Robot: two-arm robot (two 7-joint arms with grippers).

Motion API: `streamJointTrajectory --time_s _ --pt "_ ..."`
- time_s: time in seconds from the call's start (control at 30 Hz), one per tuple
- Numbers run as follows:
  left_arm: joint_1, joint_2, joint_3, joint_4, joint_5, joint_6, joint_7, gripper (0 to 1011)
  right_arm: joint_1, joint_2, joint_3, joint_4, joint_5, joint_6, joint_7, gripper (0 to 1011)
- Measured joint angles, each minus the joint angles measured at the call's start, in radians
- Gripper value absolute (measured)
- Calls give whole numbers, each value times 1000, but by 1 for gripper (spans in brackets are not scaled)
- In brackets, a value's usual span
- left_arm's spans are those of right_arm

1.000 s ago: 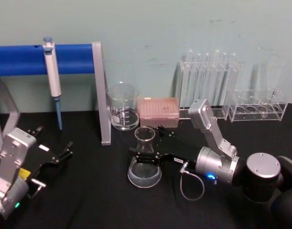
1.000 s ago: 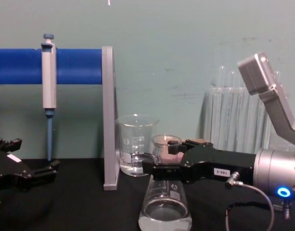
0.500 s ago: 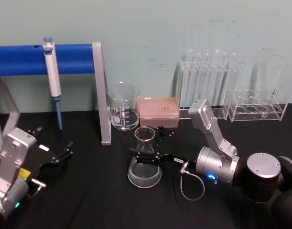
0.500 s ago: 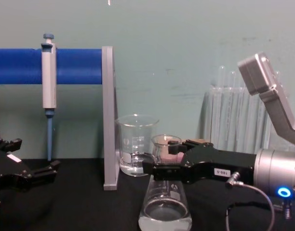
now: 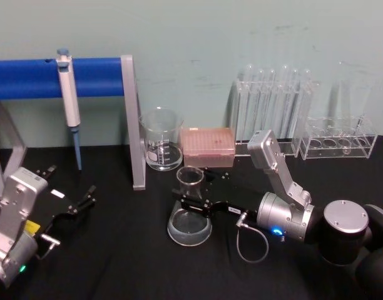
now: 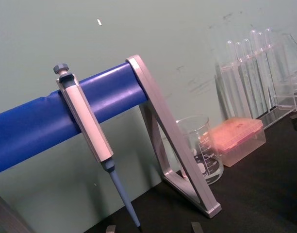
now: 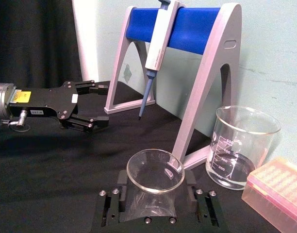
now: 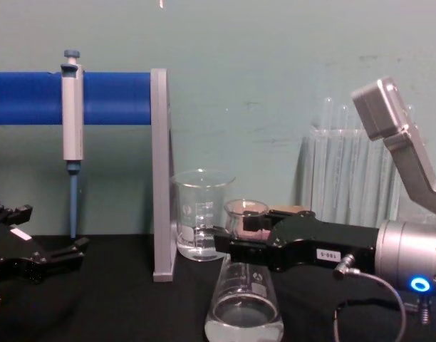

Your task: Grasp the erlenmeyer flask with one hand, shake it three times, then place it back.

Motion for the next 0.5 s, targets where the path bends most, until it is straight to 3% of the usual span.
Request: streamJointTrajectory --time_s 0.3,0.5 --pt "0 0 0 0 0 0 0 1001 0 0 0 0 0 0 0 456" --pt "0 0 0 0 0 0 0 1001 0 0 0 0 0 0 0 451"
